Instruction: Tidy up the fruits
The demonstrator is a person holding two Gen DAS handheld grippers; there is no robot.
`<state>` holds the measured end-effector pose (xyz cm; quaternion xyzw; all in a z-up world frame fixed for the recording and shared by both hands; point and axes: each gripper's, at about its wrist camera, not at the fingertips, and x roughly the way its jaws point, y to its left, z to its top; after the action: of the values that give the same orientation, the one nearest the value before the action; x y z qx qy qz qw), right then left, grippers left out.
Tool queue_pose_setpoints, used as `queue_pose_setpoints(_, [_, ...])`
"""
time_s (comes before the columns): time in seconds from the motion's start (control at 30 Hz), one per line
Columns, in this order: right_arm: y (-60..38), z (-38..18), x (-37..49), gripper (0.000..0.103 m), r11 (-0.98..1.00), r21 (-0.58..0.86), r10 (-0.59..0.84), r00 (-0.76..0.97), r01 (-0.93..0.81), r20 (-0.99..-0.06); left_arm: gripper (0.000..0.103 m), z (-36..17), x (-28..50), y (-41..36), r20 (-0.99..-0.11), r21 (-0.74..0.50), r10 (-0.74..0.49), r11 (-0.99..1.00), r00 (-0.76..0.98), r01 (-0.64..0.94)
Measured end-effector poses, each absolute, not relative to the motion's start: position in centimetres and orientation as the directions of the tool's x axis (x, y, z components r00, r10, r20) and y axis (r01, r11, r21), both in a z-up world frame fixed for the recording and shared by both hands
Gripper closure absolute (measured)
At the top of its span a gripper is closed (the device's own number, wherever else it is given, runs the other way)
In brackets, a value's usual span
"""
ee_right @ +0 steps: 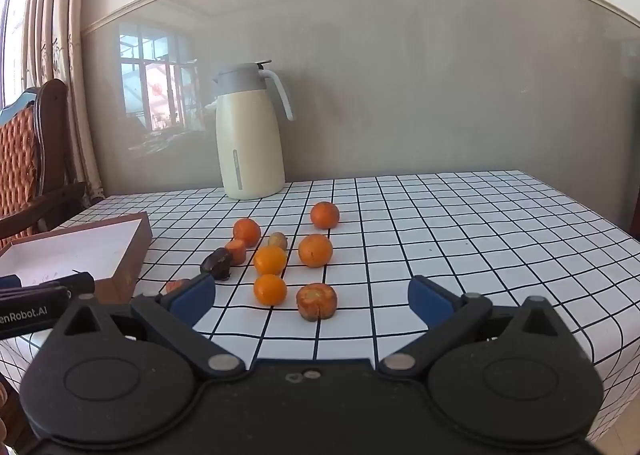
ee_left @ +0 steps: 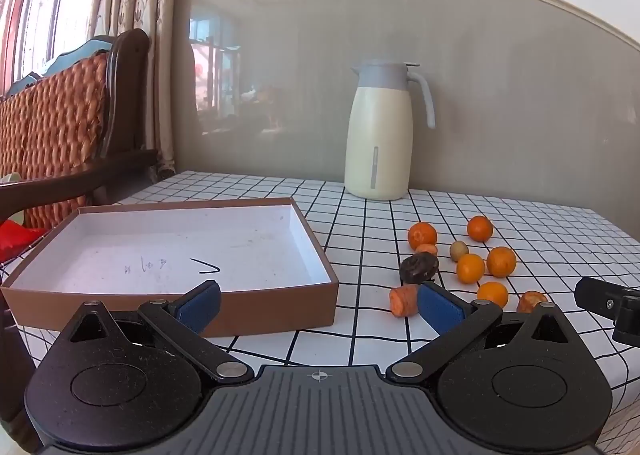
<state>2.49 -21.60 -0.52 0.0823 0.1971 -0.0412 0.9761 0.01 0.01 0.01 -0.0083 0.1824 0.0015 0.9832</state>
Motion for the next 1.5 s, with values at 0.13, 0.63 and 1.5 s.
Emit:
queue_pose_setpoints(0.13, [-21.58, -0.52, 2.48, 0.006, 0.983, 0.142, -0.05, 0.919, 0.114, -0.391, 0.0, 0.09, -0.02, 0.12, -0.356, -0.014, 0.0, 1.0, 0.934, -0.005])
queue_pose_setpoints(0.63, [-21.65, -0.6, 2.46, 0.006, 0.983, 0.145, -0.047, 0.919, 0.113, -0.392, 0.0, 0.22, 0.05, 0.16, -0.357, -0.015, -0.001, 1.0, 0.934, -0.004])
queue_pose_setpoints(1.5, [-21.69, -0.51, 2.46, 0.006, 0.982, 0.153, -0.045, 0.923, 0.112, -0.382, 0.0, 0.12, -0.1, -0.03, -0.357, -0.014, -0.001, 1.0, 0.934, -0.005])
